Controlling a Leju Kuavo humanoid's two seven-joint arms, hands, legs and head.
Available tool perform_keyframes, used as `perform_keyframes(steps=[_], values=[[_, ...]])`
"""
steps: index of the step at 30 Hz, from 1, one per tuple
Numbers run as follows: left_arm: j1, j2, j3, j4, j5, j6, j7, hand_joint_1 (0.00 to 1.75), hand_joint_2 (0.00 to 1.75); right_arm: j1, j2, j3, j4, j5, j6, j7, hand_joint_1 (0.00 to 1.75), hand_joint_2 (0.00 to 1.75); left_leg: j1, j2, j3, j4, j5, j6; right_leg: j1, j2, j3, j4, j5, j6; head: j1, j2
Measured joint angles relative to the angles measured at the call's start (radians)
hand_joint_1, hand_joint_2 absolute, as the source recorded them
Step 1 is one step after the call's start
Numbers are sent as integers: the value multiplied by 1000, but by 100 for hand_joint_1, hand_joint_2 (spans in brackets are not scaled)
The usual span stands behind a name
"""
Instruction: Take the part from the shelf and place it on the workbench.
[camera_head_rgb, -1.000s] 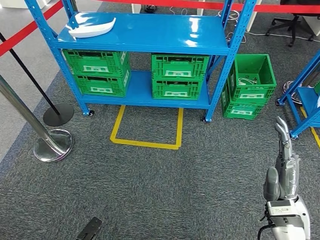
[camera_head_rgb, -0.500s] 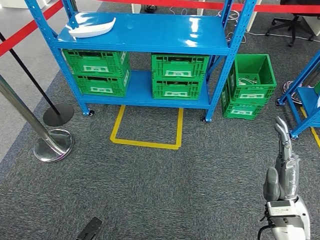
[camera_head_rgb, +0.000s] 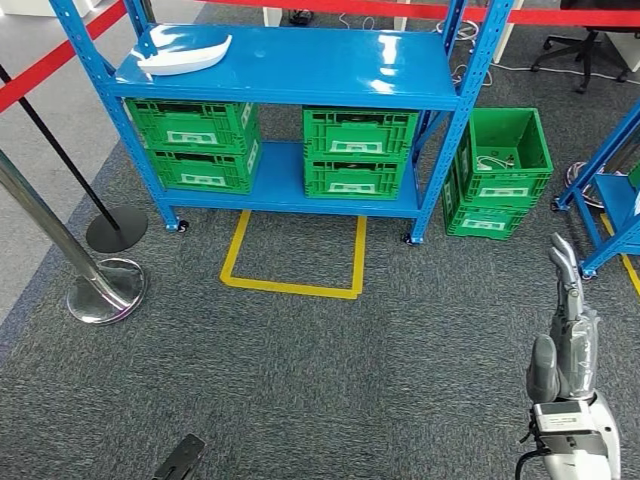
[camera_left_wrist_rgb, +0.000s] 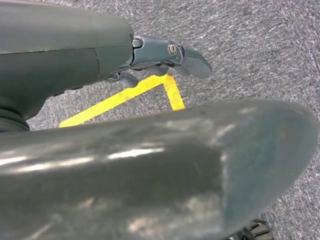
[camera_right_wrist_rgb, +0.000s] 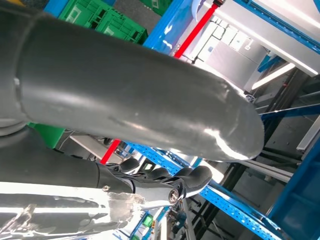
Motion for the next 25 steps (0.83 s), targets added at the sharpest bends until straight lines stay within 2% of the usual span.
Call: perform_keyframes(steps=[8, 13, 17, 20, 22, 24, 25], values=[[1, 0, 0, 0, 0, 0, -1, 0, 0, 1, 0, 0, 0, 0, 1, 0, 0, 0, 0, 0, 0, 0, 0, 0, 0, 0, 0, 0, 0, 0, 0, 0], [1, 0, 0, 0, -2, 0, -3, 0, 0, 2, 0, 0, 0, 0, 1, 0, 0, 0, -5, 0, -1, 1, -1, 4, -5, 0, 0, -1, 1, 5, 0, 0], [0, 0, 0, 0, -3, -3, -9, 0, 0, 2, 0, 0, 0, 0, 0, 0, 0, 0, -12, 0, -1, 2, -2, 13, -13, 1, 0, -3, 2, 15, 0, 0], [-2, 0, 0, 0, -5, -6, -14, 0, 0, 2, 0, 0, 0, 0, 0, -1, 0, 0, -13, 2, 3, -8, 1, 26, -16, -1, -1, -5, 1, 26, 0, 0], [-3, 0, 0, 0, -6, -7, -16, 0, 0, 2, 0, -1, 0, 0, 0, -2, 0, 0, -7, 6, 10, -20, 5, 36, -14, -15, -24, 43, -28, 29, 3, 0], [-3, 0, 0, 0, -6, -9, -16, 0, 0, 2, 0, -1, 0, 0, 0, -2, 0, 0, -7, 10, 13, -22, 4, 41, -13, -28, -85, 168, -89, 28, 6, 0], [-3, 0, 0, 0, -6, -9, -16, 0, 0, 3, 0, -2, 0, 0, 1, -2, 0, 0, -7, 11, 14, -21, 3, 41, -13, -29, -104, 206, -106, 28, 6, 0]])
